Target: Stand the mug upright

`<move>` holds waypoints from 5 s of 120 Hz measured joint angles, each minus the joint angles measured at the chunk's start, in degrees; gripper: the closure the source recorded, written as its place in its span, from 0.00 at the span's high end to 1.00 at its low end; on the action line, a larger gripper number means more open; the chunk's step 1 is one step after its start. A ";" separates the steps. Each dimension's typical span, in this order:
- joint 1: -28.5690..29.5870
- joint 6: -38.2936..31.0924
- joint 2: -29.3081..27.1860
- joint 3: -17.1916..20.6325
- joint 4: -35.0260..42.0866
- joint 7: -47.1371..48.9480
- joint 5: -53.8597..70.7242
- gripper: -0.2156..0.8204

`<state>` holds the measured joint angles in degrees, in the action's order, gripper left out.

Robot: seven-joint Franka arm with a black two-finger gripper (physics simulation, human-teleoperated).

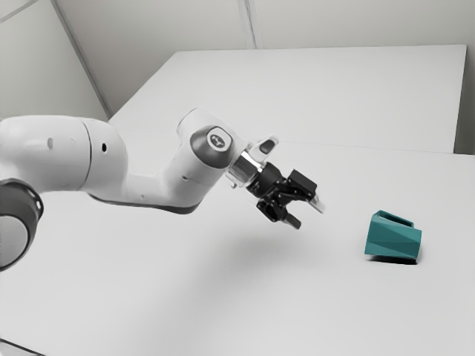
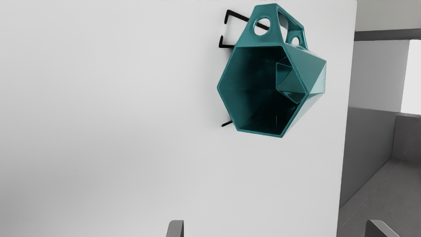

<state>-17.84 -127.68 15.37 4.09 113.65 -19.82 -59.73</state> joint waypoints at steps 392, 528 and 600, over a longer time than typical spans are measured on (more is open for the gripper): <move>4.23 0.08 -21.20 -3.82 10.95 7.88 51.14 0.04; 5.71 3.45 -16.59 -6.29 15.05 20.90 61.56 0.04; 7.65 -0.71 -16.18 -6.26 15.23 20.84 63.63 0.04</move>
<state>-10.19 -128.39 -0.81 -2.17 128.87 1.02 3.90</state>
